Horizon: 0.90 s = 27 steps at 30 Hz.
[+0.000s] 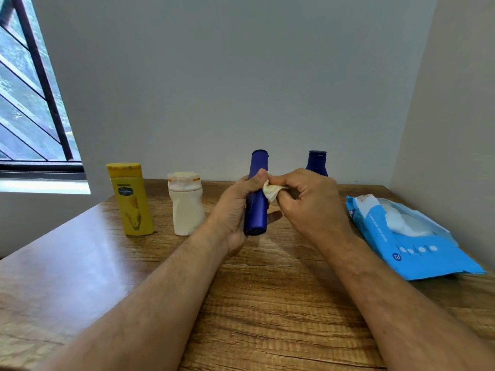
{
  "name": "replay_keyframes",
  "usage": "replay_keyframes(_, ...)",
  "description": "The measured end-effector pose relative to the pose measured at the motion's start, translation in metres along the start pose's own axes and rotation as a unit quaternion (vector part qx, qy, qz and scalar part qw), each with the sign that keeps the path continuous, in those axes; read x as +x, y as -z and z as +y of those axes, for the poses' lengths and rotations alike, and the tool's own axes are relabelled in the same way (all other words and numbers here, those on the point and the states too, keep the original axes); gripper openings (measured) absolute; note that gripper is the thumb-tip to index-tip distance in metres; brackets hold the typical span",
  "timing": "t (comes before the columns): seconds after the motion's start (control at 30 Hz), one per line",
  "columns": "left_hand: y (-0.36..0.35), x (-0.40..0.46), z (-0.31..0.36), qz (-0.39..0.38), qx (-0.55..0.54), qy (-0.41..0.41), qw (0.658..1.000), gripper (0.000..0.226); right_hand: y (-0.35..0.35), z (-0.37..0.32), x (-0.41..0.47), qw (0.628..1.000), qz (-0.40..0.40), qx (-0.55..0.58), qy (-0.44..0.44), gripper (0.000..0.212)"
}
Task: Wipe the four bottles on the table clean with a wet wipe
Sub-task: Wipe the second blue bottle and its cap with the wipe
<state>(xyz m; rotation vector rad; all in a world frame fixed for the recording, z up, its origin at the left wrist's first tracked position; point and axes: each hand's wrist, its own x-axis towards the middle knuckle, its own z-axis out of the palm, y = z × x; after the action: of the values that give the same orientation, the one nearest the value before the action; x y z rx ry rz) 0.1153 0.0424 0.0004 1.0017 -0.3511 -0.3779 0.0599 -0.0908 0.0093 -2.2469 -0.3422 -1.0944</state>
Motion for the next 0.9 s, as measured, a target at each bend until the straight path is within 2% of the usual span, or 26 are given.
replay_keyframes(0.1,0.003,0.002,0.002,0.037,-0.003,-0.027,0.999,0.033,0.002,0.001,-0.002,0.998,-0.066,0.023,0.002,0.018)
replay_keyframes(0.2,0.01,0.006,0.002,0.101,0.044,-0.055,0.992,0.052,0.002,0.001,-0.004,0.992,-0.126,0.02,0.013,0.015)
replay_keyframes(0.27,0.01,0.006,0.0,0.101,0.059,-0.063,0.991,0.058,0.0,0.0,-0.004,0.994,-0.109,0.012,0.006,0.016)
replay_keyframes(0.4,0.004,0.003,-0.005,0.054,0.069,-0.043,0.995,0.063,0.0,-0.003,0.0,0.999,0.002,0.009,-0.05,0.017)
replay_keyframes(0.47,0.001,0.002,-0.007,0.044,0.075,-0.025,0.996,0.06,0.003,-0.002,0.001,0.997,0.019,0.01,-0.068,0.02)
replay_keyframes(0.57,0.001,0.004,-0.006,0.067,0.04,-0.004,0.997,0.052,0.002,-0.001,0.0,0.997,-0.029,0.015,-0.068,0.019)
replay_keyframes(0.73,0.013,0.015,-0.002,0.192,0.068,-0.036,0.978,0.041,0.003,0.002,-0.002,0.987,-0.151,-0.033,-0.033,0.015)
replay_keyframes(0.8,0.015,0.014,0.0,0.189,0.046,-0.041,0.98,0.043,0.001,0.001,-0.002,0.989,-0.145,-0.028,-0.031,0.017)
replay_keyframes(0.9,0.011,0.008,0.0,0.12,0.024,-0.03,0.992,0.045,-0.001,-0.001,-0.001,0.995,-0.088,0.015,-0.05,0.02)
